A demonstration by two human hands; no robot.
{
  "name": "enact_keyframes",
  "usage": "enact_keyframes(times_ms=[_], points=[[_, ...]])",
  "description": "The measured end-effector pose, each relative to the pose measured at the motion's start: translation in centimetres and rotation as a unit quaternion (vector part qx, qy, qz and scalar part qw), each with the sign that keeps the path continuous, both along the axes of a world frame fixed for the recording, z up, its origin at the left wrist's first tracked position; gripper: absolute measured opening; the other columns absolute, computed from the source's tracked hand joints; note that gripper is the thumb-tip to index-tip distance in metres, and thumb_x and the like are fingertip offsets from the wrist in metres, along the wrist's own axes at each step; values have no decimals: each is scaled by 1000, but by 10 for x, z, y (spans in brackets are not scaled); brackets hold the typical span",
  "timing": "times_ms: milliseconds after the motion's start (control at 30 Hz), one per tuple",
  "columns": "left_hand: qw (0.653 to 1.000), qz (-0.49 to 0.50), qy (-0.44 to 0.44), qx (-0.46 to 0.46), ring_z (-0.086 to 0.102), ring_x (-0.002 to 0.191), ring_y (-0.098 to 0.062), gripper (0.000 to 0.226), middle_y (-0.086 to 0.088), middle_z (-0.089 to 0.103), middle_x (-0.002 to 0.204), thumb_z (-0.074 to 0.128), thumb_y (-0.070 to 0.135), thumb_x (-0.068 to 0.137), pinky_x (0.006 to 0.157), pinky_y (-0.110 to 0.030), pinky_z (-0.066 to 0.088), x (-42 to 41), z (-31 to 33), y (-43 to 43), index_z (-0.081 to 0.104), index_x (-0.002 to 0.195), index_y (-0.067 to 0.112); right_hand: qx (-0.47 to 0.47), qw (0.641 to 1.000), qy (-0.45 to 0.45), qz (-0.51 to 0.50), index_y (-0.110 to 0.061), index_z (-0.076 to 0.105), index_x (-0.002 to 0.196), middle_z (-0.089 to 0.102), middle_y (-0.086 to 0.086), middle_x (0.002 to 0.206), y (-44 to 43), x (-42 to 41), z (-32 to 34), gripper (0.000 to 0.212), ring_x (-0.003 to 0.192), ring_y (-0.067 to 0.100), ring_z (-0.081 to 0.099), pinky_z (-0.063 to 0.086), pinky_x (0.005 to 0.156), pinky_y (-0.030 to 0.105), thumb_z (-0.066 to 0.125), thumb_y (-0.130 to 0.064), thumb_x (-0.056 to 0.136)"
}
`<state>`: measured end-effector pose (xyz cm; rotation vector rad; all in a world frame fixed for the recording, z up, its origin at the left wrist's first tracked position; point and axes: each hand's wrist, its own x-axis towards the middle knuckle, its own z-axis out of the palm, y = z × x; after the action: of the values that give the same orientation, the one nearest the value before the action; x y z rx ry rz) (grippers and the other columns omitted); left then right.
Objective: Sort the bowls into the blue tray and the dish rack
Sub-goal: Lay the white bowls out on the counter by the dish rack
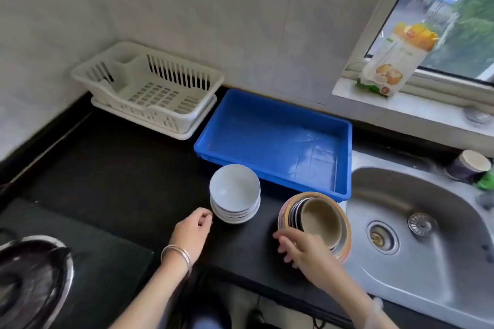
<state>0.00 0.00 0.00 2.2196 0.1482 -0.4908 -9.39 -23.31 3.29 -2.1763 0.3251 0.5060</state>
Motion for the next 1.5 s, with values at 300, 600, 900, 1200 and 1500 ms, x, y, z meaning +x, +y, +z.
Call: enact_keyframes(times_ms=[300,600,900,1200,1500], points=[[999,13,5,-48,60,105,-25,36,-5,58,121,50,26,91,91,-44,51,49,7,-15,49,126,19,-208,970,-98,-78,-19,59,111,69,4,94,39,121,-3,34,96,29,60,38,67,31,51,-44,91],[994,13,36,-104,60,103,-26,35,-7,58,118,52,22,90,91,-45,52,60,4,-10,52,125,19,-315,944,-92,-46,-10,44,88,63,17,84,54,138,-9,5,78,37,58,28,54,30,44,-13,92],[995,26,42,-87,65,89,-20,28,-6,60,112,46,22,93,85,-40,55,68,4,-13,59,118,16,-262,951,-134,-94,-10,58,108,69,16,92,37,129,6,22,90,38,57,32,64,31,46,-22,95],[998,54,-21,37,55,80,-15,16,2,54,95,58,7,84,64,-28,48,67,11,-35,58,92,21,-184,966,-125,-131,-15,58,110,61,4,84,12,126,16,21,72,22,51,34,61,24,47,-25,96],[988,138,-72,18,57,77,-10,18,12,57,81,60,6,81,57,-20,46,56,17,-42,59,82,24,-128,977,-143,-87,-12,60,113,63,2,72,-11,131,26,24,52,13,57,34,48,9,48,-23,96]])
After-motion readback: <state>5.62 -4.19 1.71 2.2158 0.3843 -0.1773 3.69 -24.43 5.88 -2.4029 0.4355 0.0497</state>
